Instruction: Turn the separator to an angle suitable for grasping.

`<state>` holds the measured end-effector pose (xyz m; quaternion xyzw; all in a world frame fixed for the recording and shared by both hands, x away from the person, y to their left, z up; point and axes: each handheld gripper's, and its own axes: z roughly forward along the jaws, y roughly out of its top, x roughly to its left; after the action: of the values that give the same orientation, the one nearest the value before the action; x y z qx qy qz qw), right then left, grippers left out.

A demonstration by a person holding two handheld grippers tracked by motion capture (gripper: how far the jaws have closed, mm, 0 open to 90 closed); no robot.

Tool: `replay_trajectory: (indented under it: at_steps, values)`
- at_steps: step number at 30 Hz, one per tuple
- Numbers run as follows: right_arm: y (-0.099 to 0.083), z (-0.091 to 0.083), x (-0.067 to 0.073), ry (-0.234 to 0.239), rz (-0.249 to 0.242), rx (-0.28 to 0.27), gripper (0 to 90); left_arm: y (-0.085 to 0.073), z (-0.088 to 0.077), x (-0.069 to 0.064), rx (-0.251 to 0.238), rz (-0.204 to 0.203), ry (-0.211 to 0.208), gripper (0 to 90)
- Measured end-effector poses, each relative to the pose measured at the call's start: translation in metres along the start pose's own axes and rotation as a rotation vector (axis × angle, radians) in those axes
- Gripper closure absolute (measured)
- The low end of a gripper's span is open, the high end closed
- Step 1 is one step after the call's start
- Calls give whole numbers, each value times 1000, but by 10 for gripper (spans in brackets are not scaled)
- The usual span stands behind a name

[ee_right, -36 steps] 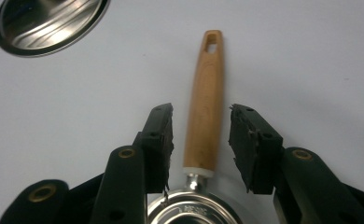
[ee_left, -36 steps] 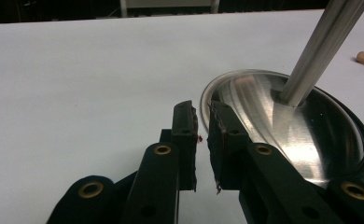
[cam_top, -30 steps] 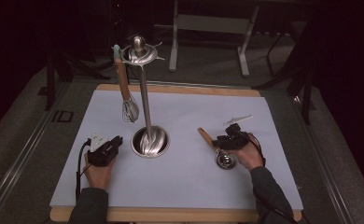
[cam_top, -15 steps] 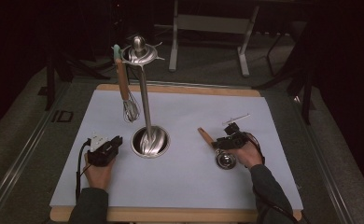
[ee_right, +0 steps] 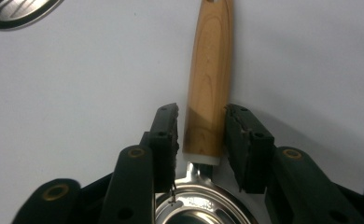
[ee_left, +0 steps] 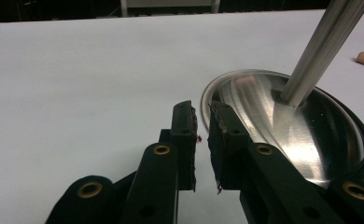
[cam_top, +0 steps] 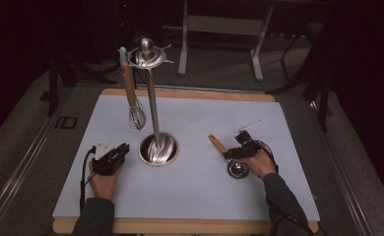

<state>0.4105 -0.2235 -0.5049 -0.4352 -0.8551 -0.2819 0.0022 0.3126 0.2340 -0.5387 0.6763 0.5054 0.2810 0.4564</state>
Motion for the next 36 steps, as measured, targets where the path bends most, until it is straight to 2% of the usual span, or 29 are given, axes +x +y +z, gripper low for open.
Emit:
replay_trajectory:
  at_steps: [5,10,15,20,25,32,36]
  values:
    - [1,-4,4,23,-12,-10,680,0,0,0,-1,0,1,804]
    - [3,-2,5,15,-21,22,704,0,0,0,0,0,1,803]
    - [5,1,4,26,-12,49,701,0,0,0,0,0,1,803]
    - [11,5,4,24,4,99,694,0,0,0,0,0,1,803]
    - [15,9,6,11,2,142,691,0,0,0,0,1,2,803]
    - [24,13,14,-33,-17,207,694,0,0,0,0,0,1,802]
    - [25,13,16,-44,-25,216,698,0,0,0,0,-3,0,802]
